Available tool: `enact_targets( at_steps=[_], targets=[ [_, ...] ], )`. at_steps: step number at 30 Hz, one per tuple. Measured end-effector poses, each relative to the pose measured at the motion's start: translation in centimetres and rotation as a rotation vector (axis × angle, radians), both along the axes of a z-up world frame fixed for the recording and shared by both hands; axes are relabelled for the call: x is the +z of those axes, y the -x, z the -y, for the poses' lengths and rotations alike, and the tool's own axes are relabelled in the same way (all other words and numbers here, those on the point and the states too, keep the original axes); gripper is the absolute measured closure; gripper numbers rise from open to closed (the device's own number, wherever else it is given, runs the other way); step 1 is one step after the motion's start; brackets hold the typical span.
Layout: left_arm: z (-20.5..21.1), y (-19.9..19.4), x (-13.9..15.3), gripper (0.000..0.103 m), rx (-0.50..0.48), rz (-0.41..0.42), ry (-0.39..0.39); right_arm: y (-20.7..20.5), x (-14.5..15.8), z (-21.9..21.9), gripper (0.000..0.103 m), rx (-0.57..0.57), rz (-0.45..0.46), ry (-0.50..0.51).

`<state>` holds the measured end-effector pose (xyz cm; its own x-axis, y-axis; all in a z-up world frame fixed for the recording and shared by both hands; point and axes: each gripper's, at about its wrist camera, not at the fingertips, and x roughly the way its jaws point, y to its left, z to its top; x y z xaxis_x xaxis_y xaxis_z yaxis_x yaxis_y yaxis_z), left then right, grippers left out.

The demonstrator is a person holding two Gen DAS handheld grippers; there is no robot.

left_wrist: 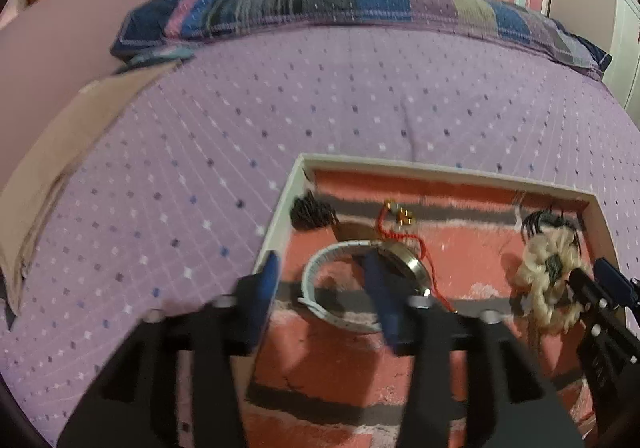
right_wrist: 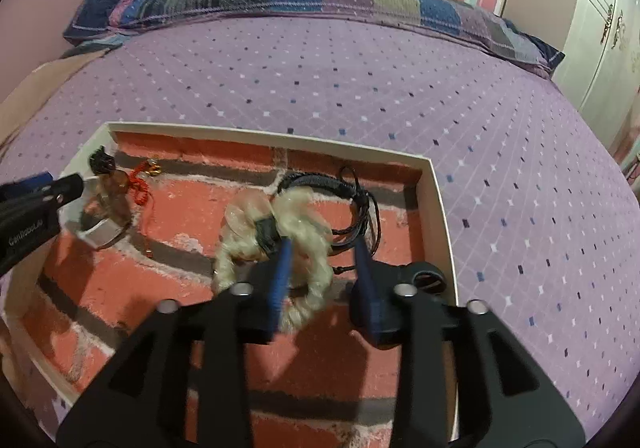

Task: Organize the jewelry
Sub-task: 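Open both tools to drop the scrunchie and watch into the tray, then move both tools back toward the remaining jewelry on the bed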

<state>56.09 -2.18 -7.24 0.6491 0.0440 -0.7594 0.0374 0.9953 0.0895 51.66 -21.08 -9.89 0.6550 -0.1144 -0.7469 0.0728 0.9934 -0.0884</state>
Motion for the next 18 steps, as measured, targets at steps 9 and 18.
enact_targets(
  at_steps=[9, 18],
  targets=[
    [-0.1, 4.3, 6.2, 0.026, -0.036, 0.103, -0.002, 4.0, 4.2, 0.8, 0.022, 0.007, 0.111, 0.026],
    [-1.9, 11.8, 8.0, 0.015, -0.07, 0.146, 0.021, 10.9, 7.0, 0.8, 0.004, -0.012, 0.179, 0.052]
  ],
)
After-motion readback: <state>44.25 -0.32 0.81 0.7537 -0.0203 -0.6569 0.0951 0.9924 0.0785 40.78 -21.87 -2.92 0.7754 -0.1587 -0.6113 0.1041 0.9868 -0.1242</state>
